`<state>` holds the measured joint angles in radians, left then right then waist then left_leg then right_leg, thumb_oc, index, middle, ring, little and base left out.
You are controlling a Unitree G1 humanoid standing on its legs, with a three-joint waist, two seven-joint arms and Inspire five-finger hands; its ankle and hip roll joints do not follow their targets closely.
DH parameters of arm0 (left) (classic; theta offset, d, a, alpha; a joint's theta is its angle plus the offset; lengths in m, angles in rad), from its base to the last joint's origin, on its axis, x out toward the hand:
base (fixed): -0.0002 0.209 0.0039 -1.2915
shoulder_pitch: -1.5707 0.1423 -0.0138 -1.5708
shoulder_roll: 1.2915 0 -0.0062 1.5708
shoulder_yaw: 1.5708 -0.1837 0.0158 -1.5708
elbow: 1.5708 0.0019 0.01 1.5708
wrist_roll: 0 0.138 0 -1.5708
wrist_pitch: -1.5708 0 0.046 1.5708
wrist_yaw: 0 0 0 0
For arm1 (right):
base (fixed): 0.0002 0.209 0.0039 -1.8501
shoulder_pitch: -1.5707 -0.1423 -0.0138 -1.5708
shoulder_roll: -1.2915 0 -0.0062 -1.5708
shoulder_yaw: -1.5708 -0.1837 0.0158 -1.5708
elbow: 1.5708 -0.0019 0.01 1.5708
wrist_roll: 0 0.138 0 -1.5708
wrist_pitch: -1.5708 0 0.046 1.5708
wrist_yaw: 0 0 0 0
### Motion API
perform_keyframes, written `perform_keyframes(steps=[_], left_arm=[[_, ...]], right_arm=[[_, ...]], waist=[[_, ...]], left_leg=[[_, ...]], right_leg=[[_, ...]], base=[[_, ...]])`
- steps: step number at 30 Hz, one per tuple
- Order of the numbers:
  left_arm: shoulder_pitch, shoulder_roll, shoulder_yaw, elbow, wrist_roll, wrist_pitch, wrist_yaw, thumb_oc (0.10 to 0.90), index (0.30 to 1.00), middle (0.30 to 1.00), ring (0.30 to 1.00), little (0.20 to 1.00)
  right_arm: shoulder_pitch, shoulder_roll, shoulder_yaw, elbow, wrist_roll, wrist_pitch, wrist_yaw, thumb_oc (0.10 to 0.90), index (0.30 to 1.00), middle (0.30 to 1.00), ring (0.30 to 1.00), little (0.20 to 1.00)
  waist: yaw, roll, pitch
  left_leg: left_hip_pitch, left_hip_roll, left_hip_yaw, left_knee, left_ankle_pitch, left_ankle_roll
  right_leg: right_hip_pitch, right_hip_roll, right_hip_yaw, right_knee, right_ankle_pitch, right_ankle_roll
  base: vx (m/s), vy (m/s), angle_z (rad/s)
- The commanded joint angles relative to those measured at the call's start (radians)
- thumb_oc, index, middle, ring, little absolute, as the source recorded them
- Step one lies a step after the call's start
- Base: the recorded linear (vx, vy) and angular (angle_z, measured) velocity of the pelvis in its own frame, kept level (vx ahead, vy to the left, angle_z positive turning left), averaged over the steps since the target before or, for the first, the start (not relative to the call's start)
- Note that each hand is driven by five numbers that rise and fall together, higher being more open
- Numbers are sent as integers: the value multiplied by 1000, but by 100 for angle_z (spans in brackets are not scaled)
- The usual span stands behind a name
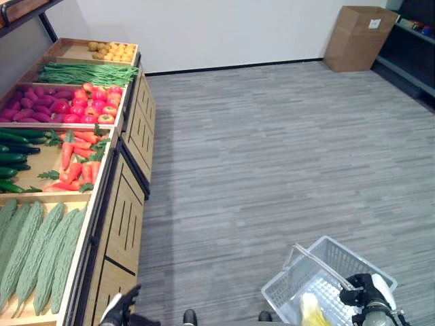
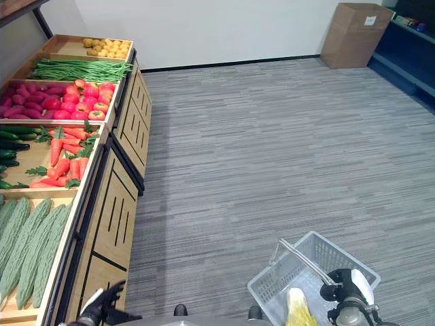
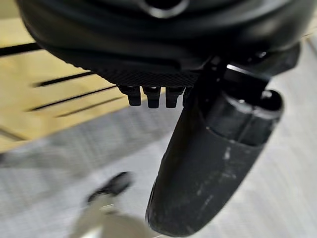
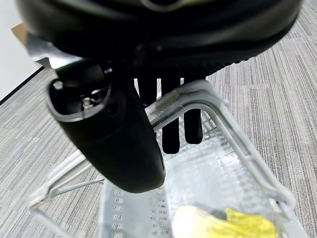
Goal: Get the vegetables into the basket
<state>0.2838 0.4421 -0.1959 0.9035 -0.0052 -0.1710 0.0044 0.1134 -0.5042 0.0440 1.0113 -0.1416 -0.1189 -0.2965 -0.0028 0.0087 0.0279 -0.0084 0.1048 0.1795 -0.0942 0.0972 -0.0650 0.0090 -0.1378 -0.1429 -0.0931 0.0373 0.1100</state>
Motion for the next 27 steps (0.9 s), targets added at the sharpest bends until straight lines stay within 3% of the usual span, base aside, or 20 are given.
perform_keyframes(steps=[1,17,23,25,27], left_arm=[[-101,43,122,-11,42,-63,81,900,1000,1000,1000,1000],[-99,31,161,7,46,-61,100,900,1000,1000,1000,1000],[-170,3,146,90,47,-40,149,900,1000,1000,1000,1000],[-182,-3,140,105,52,-33,156,900,1000,1000,1000,1000],[-197,-8,131,119,56,-31,159,900,1000,1000,1000,1000]], right_arm=[[-106,-106,-70,-30,25,-81,-45,400,300,300,300,300],[-86,-130,-96,-54,23,-84,-24,400,300,300,300,300],[-128,-123,-69,-52,24,-75,-41,400,300,300,300,300],[-131,-128,-57,-56,14,-71,-43,400,300,300,300,300],[-128,-134,-50,-76,5,-73,-47,400,300,300,300,300]], waist=[[9,-47,5],[1,-36,27],[2,-22,79],[5,-23,94],[7,-31,116]], left_leg=[[31,17,-28,7,-42,-42],[34,39,-25,7,-32,-55],[9,67,-42,7,-6,-58],[4,77,-49,29,-1,-59],[-44,86,-68,127,-16,-64]], right_leg=[[16,-34,-6,6,44,66],[19,-13,-5,7,29,52],[-61,9,0,135,-27,25],[-69,21,5,156,-41,13],[-68,28,9,159,-51,-2]], base=[[0,0,0],[-1,-22,-3],[-54,-87,2],[12,-149,4],[-6,-197,9]])
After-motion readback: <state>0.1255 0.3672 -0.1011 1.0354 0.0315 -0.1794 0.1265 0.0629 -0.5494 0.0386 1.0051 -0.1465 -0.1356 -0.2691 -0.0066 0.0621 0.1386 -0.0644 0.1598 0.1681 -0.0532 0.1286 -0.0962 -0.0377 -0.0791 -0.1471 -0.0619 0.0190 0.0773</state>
